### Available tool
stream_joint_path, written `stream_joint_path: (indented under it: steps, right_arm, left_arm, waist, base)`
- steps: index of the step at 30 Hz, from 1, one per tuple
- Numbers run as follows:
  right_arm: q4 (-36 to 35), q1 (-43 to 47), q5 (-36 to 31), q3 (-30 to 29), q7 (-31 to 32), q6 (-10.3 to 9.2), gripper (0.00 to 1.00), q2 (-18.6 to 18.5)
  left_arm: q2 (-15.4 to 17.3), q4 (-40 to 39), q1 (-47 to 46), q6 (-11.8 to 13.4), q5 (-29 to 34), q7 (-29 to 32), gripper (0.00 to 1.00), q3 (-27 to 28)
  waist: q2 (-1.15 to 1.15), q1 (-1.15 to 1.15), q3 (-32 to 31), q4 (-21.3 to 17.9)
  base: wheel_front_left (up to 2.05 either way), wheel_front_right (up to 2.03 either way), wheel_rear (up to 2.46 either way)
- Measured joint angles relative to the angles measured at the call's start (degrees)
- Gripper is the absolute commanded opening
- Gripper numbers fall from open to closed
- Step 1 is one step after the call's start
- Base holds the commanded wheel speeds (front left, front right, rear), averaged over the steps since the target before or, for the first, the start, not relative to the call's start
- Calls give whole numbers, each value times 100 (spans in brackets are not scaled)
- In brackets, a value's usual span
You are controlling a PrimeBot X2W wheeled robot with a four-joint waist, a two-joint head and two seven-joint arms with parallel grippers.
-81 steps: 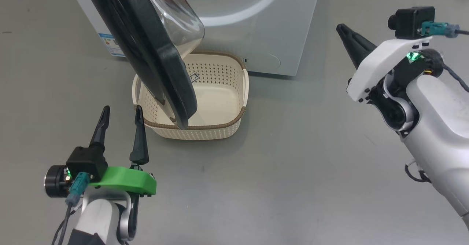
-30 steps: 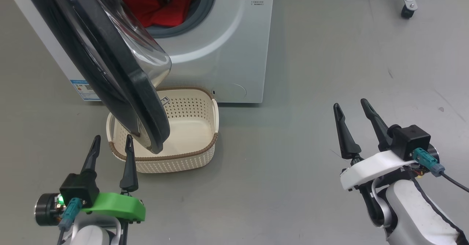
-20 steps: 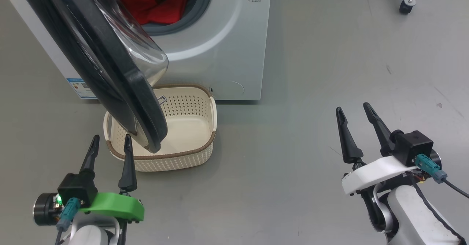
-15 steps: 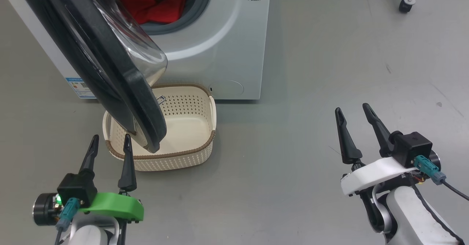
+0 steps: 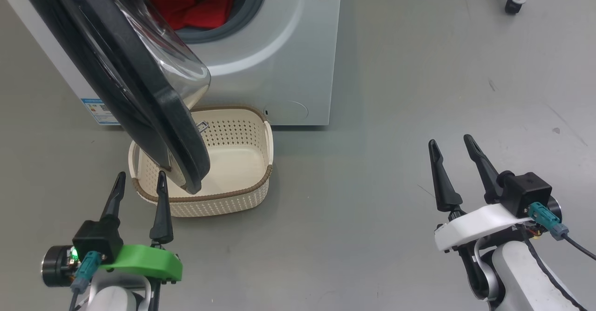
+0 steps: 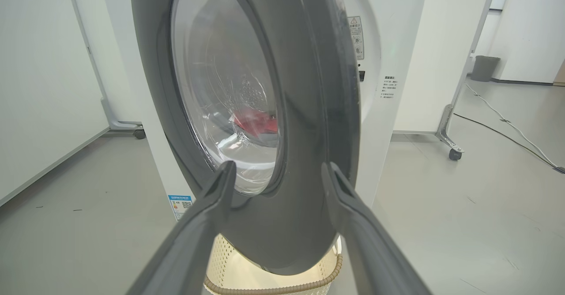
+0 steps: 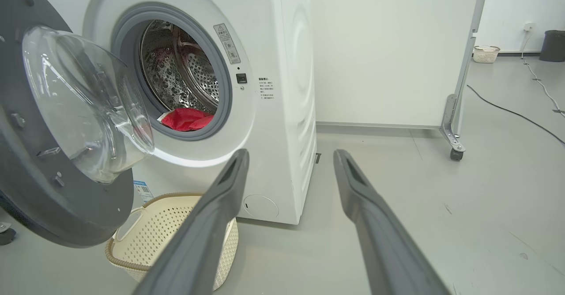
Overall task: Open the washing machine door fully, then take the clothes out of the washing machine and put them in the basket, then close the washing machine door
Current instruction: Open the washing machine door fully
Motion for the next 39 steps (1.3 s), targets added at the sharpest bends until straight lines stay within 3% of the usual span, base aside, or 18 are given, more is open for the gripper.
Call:
stream_joint_path:
  steps: [20, 21, 23, 39]
  right_arm:
    - [1, 147, -131, -226, 0, 142, 100, 166]
    - [1, 152, -136, -236, 0, 155, 100, 172]
    - [2, 158, -155, -259, 0, 188, 100, 185]
    - [26, 172, -331, -452, 0, 292, 100, 315]
  left_arm:
    - [0, 118, 0, -25, -3, 0, 100, 2]
    - [0, 129, 0, -26, -14, 0, 77, 2]
    - [0, 153, 0, -26, -25, 0, 0, 3]
    - [-2, -53, -22, -120, -25, 0, 0, 147]
  waist:
    - [0, 0, -16, -29]
    - [0, 0, -16, -31]
    - [0, 0, -13, -35]
    - [0, 0, -2, -82]
  base:
    - [0, 0, 0]
    - [0, 0, 0]
    - [0, 0, 0]
    - [0, 0, 0]
